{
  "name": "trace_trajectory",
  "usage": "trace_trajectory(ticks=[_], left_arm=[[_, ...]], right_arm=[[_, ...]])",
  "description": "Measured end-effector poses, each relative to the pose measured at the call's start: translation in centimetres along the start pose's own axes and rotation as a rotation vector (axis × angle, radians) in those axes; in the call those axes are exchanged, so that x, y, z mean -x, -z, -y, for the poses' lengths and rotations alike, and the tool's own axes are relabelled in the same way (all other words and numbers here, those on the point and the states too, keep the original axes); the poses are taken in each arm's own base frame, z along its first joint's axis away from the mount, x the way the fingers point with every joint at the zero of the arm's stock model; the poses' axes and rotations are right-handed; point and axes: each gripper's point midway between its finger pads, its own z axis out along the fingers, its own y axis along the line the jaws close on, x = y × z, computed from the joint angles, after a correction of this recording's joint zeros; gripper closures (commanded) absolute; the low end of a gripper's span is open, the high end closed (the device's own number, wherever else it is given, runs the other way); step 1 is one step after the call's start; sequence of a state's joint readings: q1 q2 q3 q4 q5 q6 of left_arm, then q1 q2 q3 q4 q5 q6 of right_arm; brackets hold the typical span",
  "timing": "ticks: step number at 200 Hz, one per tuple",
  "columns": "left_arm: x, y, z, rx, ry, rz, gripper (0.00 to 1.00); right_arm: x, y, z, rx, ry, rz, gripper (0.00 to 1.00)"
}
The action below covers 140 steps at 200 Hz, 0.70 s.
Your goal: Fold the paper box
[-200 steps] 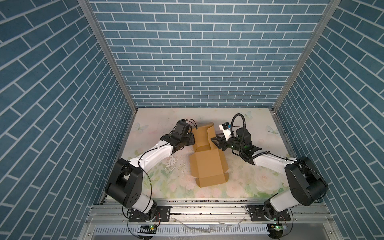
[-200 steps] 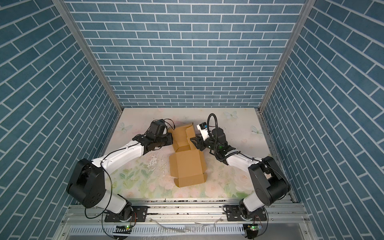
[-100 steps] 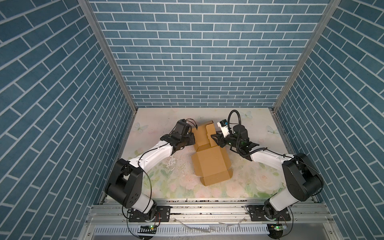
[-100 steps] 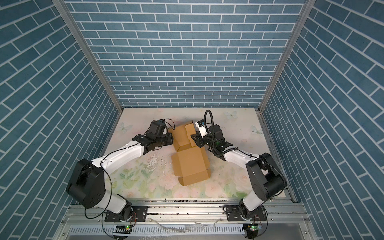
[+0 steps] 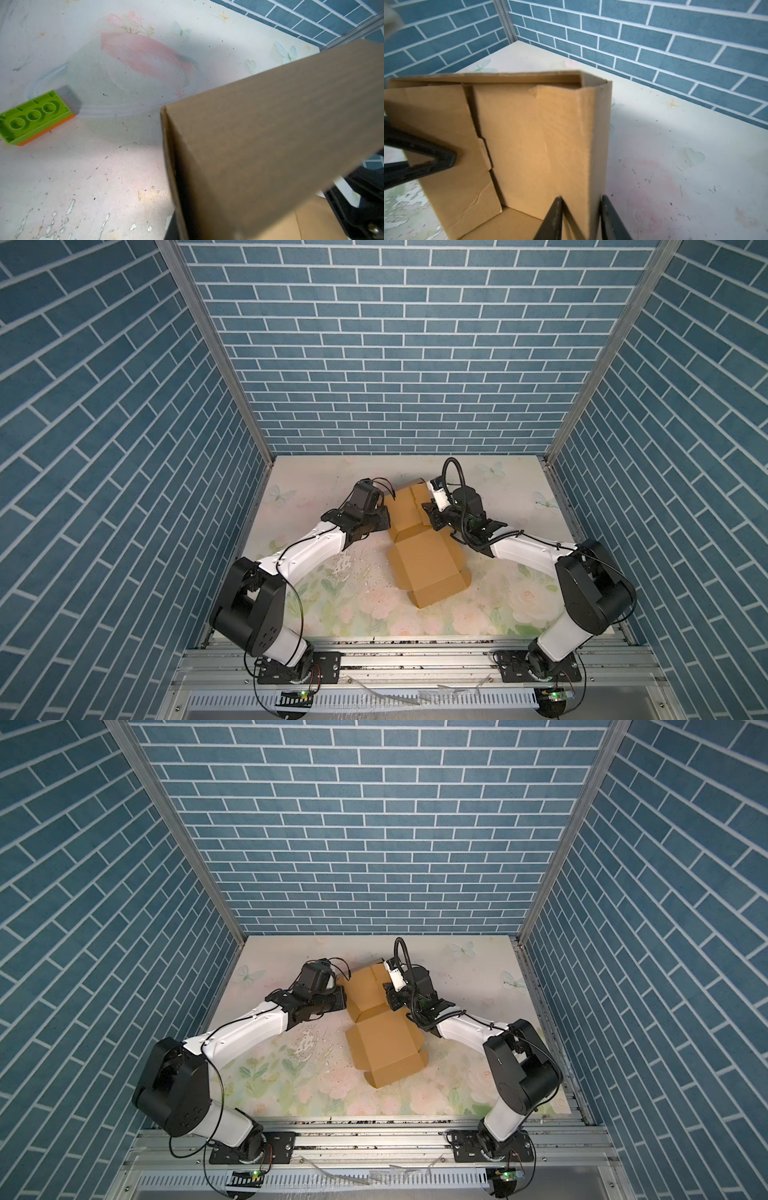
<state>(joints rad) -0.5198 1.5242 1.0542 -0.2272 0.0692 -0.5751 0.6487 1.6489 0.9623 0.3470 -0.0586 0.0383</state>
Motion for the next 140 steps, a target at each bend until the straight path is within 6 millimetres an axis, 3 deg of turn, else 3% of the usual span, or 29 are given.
trace_trajectory(ticks=[36, 67, 114, 140], left_arm=[[-0.1, 0.0, 0.1, -0.001, -0.011, -0.001, 0.88], [-0.1, 0.0, 0.1, 0.003, -0.013, 0.000, 0.88], [-0.2, -0.2, 0.0, 0.014, -0.018, 0.002, 0.88], [-0.3, -0.3, -0.1, 0.021, -0.018, 0.000, 0.88]], right_arm=[[-0.3, -0.3, 0.8, -0.097, 0.037, -0.032, 0.87], [0.1, -0.6, 1.1, -0.181, 0.073, -0.038, 0.89], [0.0, -1.2, 1.5, -0.311, 0.121, -0.057, 1.00], [0.0, -1.5, 1.6, -0.396, 0.159, -0.066, 1.00]])
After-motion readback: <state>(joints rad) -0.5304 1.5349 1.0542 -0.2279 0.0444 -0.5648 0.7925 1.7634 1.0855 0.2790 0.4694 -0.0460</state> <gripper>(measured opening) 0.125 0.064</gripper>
